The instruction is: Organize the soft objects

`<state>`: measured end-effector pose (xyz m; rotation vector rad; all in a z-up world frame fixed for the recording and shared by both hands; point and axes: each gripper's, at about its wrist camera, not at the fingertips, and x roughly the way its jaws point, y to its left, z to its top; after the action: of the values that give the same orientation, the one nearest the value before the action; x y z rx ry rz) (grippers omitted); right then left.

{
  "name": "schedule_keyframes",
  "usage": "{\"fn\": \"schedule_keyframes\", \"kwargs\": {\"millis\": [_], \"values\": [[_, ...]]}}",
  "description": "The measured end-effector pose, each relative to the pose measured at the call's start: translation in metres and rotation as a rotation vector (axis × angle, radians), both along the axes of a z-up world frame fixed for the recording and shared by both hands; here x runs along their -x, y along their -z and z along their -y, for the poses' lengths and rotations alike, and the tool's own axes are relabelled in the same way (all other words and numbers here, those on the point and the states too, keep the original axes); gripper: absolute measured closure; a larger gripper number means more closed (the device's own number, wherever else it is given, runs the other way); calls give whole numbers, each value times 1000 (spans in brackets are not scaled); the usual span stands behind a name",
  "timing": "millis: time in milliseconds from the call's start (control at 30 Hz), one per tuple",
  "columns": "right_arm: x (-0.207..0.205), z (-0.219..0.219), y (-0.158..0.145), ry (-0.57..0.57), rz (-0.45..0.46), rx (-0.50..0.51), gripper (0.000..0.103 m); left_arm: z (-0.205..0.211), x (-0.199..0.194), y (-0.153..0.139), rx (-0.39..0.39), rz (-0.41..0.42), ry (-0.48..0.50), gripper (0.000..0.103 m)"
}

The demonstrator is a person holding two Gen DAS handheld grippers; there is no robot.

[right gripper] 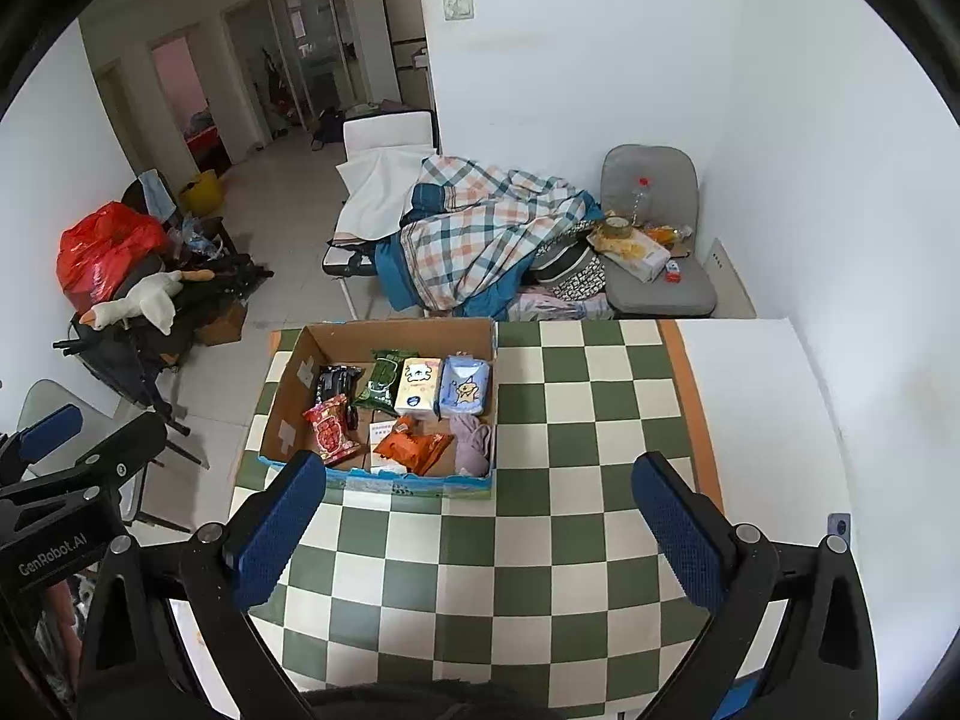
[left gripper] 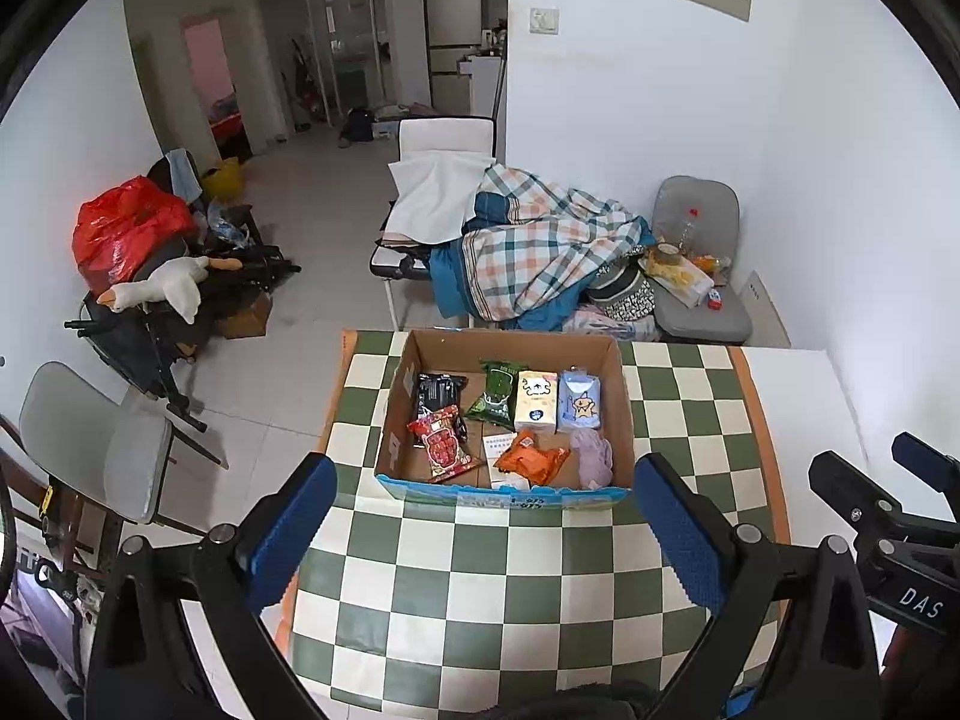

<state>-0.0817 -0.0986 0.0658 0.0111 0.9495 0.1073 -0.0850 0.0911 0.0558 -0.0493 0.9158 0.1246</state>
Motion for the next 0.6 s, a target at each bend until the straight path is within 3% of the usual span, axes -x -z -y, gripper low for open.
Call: {"fn": "schedule_keyframes", "kwargs": {"millis": [600], "values": [[4, 3, 0, 13, 4, 22, 0, -1, 10, 7, 8, -14, -2, 2]]}}
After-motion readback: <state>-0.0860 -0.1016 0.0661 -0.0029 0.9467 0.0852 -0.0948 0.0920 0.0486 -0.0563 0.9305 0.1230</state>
